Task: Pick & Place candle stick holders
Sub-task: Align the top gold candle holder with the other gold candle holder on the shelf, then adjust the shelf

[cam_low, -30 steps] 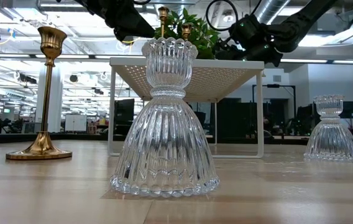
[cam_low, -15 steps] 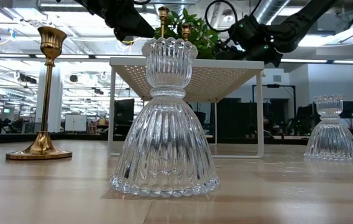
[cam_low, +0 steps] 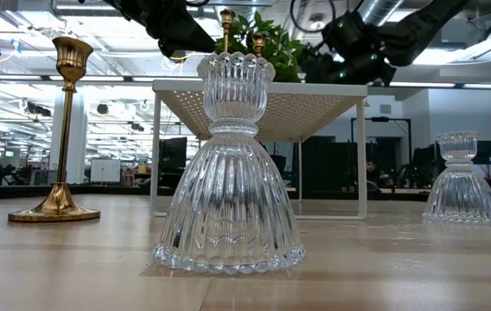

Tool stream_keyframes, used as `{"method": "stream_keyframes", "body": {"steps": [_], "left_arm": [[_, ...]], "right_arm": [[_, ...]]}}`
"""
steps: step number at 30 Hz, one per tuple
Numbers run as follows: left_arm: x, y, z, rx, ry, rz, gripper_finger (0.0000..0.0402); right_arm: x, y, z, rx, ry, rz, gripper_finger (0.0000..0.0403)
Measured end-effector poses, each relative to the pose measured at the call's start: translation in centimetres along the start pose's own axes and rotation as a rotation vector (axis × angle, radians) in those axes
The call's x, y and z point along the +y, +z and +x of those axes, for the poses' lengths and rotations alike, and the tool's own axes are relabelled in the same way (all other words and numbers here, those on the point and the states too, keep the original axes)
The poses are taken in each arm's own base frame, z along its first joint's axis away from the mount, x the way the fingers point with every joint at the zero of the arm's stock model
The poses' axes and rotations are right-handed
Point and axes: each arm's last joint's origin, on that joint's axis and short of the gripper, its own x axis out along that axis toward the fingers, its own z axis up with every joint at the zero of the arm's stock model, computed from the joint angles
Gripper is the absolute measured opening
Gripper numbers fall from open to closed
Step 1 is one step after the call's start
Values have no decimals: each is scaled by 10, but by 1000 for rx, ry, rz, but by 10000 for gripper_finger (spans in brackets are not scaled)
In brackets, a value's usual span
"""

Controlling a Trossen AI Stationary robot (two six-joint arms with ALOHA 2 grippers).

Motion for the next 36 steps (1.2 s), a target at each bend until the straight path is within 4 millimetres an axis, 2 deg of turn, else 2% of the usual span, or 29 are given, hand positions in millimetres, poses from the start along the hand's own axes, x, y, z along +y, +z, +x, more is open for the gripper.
{"method": "stream_keyframes", "body": {"steps": [4,7,12,18,25,28,36], "left_arm": [[0,-2,1,5,0,1,58],[-1,-13,4,39,3,4,39],[2,-35,9,114,156,12,5],[7,-54,11,177,385,10,6],[7,-62,13,167,411,-37,5],[7,-66,14,162,412,-58,4],[7,-69,17,158,409,-118,3]], "right_arm": [[7,11,-15,-19,13,-52,0],[13,16,-27,-9,30,-77,0],[21,17,-47,44,46,-83,0],[25,-8,-65,75,20,-30,0],[32,-45,-73,87,18,77,0],[34,-51,-71,74,24,106,0],[50,-49,-65,34,86,73,0]]}}
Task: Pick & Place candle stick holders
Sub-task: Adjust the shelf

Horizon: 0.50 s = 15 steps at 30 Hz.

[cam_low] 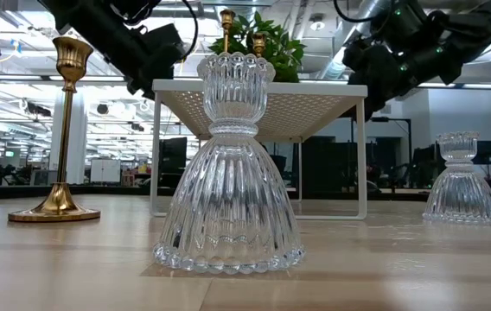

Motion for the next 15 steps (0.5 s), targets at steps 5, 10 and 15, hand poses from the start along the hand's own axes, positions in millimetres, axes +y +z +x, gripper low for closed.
{"method": "stream_keyframes", "body": {"steps": [5,10,15], "left_arm": [[-2,-3,4,21,1,-3,3],[-6,-7,13,49,4,0,3],[-10,-13,23,92,11,-5,4]], "right_arm": [[7,-1,1,6,-13,7,0],[14,-1,2,13,3,-1,0],[18,-4,2,45,-68,26,0]]}}
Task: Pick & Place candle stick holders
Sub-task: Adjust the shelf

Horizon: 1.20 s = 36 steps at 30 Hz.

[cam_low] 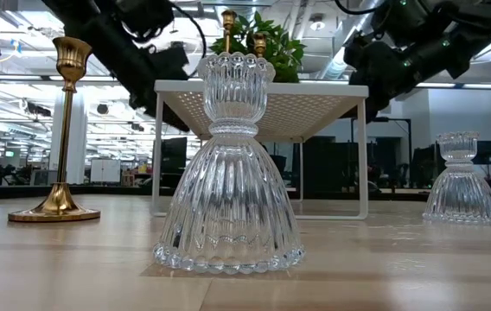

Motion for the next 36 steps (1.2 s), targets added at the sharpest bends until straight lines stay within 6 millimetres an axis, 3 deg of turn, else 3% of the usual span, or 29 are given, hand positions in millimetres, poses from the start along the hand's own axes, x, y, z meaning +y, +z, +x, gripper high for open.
{"method": "stream_keyframes", "body": {"steps": [14,25,36], "left_arm": [[-1,1,1,-10,-4,-5,3],[-1,1,1,-12,-2,-2,5],[-1,1,1,-15,-3,-4,4]], "right_arm": [[3,1,-11,-18,-197,-7,0],[7,-9,-9,81,-133,66,0],[19,-9,-6,71,-56,59,0]]}}
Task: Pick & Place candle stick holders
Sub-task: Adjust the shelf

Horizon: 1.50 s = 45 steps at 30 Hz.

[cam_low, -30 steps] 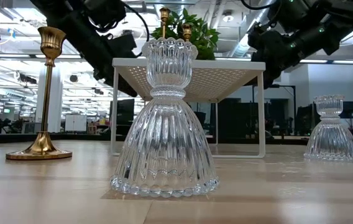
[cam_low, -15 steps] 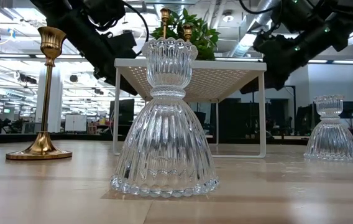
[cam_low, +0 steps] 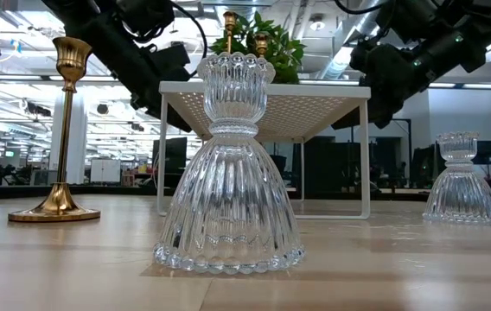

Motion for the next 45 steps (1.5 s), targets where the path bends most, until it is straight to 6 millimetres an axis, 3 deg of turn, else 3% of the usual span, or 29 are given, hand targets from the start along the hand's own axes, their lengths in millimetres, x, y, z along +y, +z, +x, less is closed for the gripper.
{"method": "stream_keyframes", "body": {"steps": [20,35,45], "left_arm": [[0,0,0,0,2,-1,3],[-3,0,-1,6,-61,-28,3],[-17,-2,-7,17,-170,-58,3]], "right_arm": [[7,3,-1,-27,100,-5,0],[3,1,-1,-17,6,-16,0],[-6,-1,0,18,-37,1,0]]}}
